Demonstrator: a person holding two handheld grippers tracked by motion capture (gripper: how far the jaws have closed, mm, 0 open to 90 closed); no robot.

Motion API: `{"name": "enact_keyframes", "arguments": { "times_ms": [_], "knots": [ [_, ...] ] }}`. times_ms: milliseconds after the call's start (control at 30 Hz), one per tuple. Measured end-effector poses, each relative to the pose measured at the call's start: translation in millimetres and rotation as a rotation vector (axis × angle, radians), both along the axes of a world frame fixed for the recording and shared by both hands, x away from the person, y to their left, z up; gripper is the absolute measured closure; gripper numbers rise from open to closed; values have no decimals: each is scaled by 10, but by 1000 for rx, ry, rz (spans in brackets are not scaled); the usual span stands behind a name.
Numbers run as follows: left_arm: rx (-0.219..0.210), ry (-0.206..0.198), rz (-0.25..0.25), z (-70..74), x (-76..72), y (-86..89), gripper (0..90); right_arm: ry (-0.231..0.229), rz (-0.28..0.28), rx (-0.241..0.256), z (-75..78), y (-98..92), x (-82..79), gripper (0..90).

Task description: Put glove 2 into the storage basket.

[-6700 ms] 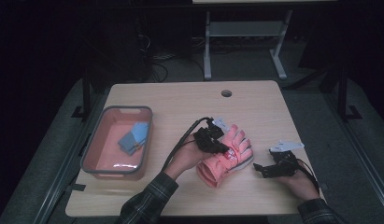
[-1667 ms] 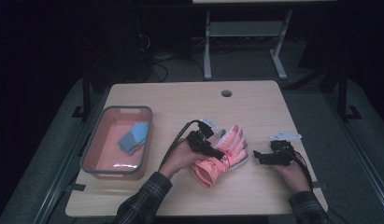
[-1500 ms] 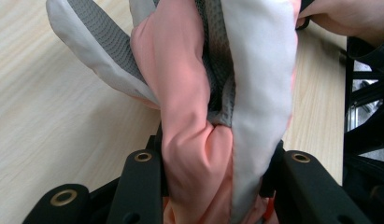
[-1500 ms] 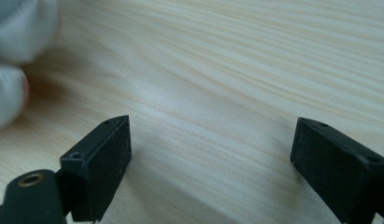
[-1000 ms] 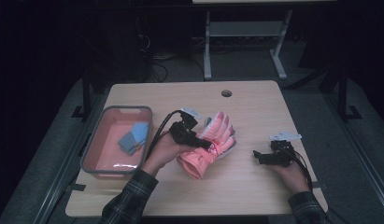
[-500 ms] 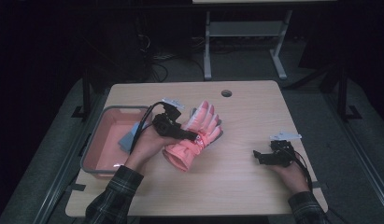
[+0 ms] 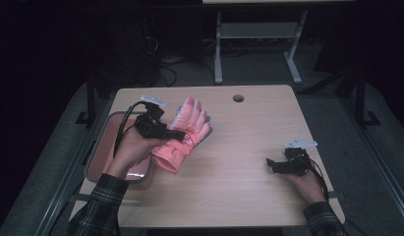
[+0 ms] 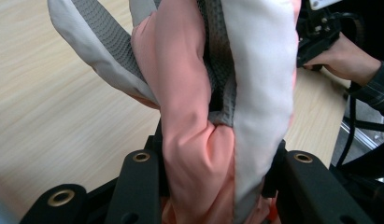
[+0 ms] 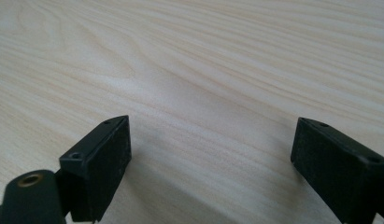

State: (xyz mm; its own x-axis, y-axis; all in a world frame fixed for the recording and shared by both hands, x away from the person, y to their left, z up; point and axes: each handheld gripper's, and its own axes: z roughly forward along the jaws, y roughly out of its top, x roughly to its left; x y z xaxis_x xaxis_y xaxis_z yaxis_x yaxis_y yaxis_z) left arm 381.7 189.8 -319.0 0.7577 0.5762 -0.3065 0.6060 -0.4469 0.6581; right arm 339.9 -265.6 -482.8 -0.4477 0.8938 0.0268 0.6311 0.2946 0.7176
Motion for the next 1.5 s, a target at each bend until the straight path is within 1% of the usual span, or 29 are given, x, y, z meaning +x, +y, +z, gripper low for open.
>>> {"name": "enact_keyframes", "arguments": {
  "times_ms": [67, 167, 200, 233, 300, 467, 500, 533, 600, 733, 800, 867, 900, 1033, 1067, 1100, 1133, 1200, 1333, 1433, 1500],
  "knots": [
    [-6, -1, 19, 18, -3, 87, 615, 0, 0, 0, 0, 0, 0, 116],
    [-8, -8, 53, 57, -8, 267, 614, 0, 0, 0, 0, 0, 0, 116],
    [-8, -8, 53, 57, -8, 267, 614, 0, 0, 0, 0, 0, 0, 116],
    [-8, -10, 71, 67, -8, 345, 614, -1, 0, 0, 0, 0, 0, 116],
    [0, -13, 87, 81, -11, 442, 614, 0, 0, 0, 0, 0, 0, 116],
    [-2, -23, 140, 94, -16, 636, 613, 0, 0, 0, 0, 0, 0, 116],
    [0, -25, 157, 98, -15, 705, 612, 0, 0, 0, 0, 0, 0, 116],
    [0, -26, 165, 100, -16, 729, 611, 0, 0, 0, 0, 0, 0, 116],
    [-4, -28, 200, 97, -15, 827, 611, -1, 0, 0, 0, 0, 0, 116],
    [-1, -30, 251, 74, -12, 991, 609, -1, 1, -1, -1, -1, 0, 116],
    [11, -32, 274, 57, -11, 1060, 608, -1, 1, 0, 0, 0, 0, 116],
    [7, -28, 293, 30, -4, 1121, 607, 1, 0, 1, 0, 0, -1, 116],
    [7, -25, 311, 7, 2, 1163, 607, 0, 1, 0, 0, -1, 0, 116],
    [38, -13, 351, -79, 28, 1291, 606, 0, 1, 1, 1, 0, -1, 116],
    [41, -10, 367, -104, 33, 1314, 606, 0, 1, 1, 0, 0, 0, 117],
    [41, -10, 367, -104, 33, 1314, 605, 0, 1, 1, 0, 0, 0, 117],
    [60, -3, 390, -157, 45, 1372, 605, 0, 1, 0, 0, 0, 0, 116],
    [59, 6, 400, -199, 54, 1395, 605, 0, 1, 0, 0, 0, 0, 117],
    [63, 24, 406, -298, 63, 1414, 604, -1, 1, 0, 0, 0, 0, 117],
    [65, 31, 407, -331, 65, 1409, 604, -1, 2, 0, 0, -1, 0, 117],
    [72, 42, 404, -393, 78, 1388, 603, -1, 2, 0, 0, -1, 0, 117]
  ]
}}
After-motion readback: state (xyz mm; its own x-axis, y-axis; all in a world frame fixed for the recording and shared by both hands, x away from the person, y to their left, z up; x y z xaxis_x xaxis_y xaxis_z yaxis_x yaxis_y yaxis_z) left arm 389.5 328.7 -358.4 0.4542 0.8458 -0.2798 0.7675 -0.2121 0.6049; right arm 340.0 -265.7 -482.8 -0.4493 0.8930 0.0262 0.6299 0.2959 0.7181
